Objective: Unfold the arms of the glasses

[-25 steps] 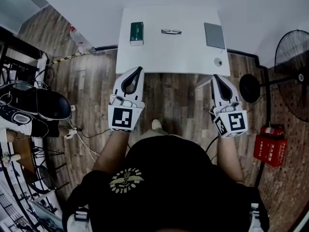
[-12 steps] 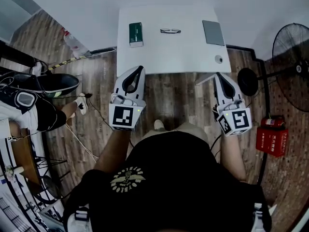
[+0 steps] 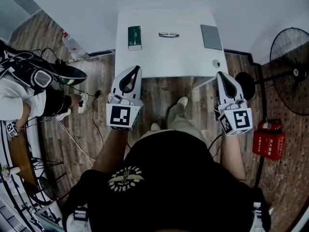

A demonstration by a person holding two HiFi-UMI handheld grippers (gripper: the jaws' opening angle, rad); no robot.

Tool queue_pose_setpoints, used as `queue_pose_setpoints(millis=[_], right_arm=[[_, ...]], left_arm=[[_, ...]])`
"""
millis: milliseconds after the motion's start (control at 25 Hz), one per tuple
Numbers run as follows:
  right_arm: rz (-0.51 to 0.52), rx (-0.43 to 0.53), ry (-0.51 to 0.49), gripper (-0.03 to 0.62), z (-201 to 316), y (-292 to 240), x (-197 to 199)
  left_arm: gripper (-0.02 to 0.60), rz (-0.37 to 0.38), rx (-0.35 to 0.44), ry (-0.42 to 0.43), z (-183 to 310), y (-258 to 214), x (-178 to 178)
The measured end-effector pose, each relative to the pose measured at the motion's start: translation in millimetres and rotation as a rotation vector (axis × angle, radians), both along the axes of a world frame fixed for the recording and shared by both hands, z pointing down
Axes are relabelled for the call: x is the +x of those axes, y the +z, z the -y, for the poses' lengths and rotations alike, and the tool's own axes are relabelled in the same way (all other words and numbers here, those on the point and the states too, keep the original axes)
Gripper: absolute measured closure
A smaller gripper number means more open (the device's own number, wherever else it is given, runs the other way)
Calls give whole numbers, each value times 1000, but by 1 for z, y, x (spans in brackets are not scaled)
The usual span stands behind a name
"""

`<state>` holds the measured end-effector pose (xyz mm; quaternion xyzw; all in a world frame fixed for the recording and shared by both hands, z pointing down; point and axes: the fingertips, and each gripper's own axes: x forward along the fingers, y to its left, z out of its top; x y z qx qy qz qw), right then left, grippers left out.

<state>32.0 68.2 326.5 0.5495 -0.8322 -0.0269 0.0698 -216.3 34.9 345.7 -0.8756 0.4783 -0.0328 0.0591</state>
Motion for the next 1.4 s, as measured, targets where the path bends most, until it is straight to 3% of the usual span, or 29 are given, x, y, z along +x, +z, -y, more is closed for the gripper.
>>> queue_pose_setpoints(millis=[320,560,1400], right_arm=[[15,8,-19,594,31,0,15],[22,-1,-19,594,46,3,28],[35,-88,-27,594,74,44,36]], left_arm=[[575,31,-3,-5,26,-4,19],[575,13,-17,-23,40,-9,34],[575,40,-85,-7,66,36,45]])
